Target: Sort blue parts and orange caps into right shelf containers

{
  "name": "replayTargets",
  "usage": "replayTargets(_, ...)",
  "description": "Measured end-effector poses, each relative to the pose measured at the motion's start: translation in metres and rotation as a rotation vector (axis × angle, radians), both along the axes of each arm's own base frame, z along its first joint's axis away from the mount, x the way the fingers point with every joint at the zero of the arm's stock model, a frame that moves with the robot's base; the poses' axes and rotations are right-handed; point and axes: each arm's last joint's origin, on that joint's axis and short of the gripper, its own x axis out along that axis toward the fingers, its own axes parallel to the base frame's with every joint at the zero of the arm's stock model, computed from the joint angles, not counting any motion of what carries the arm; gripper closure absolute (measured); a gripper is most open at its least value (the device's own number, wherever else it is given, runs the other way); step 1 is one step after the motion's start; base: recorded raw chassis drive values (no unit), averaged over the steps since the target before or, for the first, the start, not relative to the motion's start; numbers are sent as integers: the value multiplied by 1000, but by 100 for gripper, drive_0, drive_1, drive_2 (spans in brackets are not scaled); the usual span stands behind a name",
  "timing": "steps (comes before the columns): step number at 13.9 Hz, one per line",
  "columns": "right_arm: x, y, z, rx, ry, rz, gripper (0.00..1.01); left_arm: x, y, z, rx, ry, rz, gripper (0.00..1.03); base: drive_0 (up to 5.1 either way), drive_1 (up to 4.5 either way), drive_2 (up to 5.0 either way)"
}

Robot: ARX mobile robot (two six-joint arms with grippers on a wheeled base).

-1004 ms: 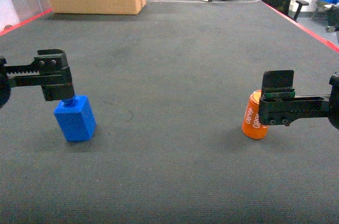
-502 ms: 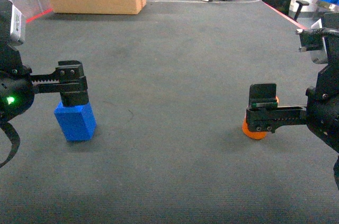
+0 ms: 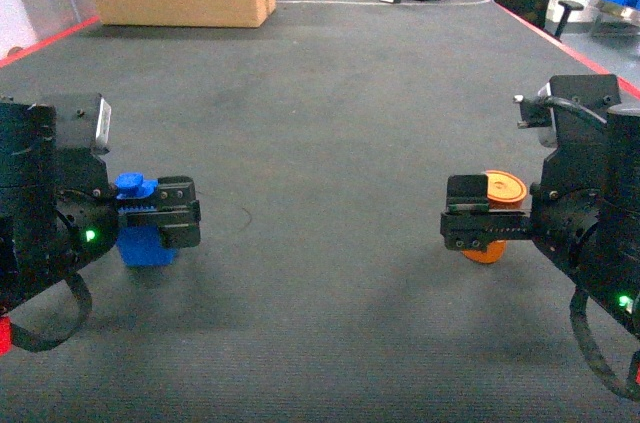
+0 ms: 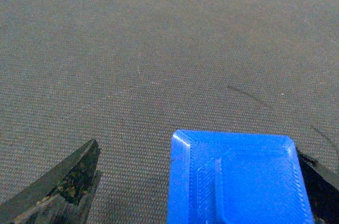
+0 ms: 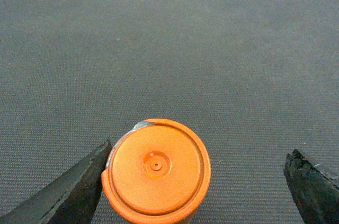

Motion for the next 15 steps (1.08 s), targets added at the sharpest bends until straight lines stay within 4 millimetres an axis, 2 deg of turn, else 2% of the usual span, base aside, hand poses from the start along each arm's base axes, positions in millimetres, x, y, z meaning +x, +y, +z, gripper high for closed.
replayTargets(3,10,4,-12,25,24,2,3,5,-1,-7,7,41,5,5,0,0,0)
replayTargets(4,12,5,-12,36,33,-4,11,6,-1,-8,7,52,10,5,0,0,0)
replayTargets(5,12,5,-13,34,50,-3,22,5,-1,-9,11,60,13,9,0,0,0)
replayTargets(8,9,12,-16,36,79,17,50,5,-2,-10,10,75,14,36,0,0,0)
replayTargets(9,9,12,-15,35,79,14,55,5,-2,-9,8,75,13,43,0,0,0)
replayTargets(11,8,13,-12,42,68,20,57,5,-3,-9,-2,71,18,59,0,0,0)
replayTargets(13,-10,6,9,61,13,18,57,-5,-1,5,-4,13,38,61,0,0,0)
replayTargets(15,-34,-9,37,78,-65,-5,57,-22,4,38,-12,-123,64,61,0,0,0)
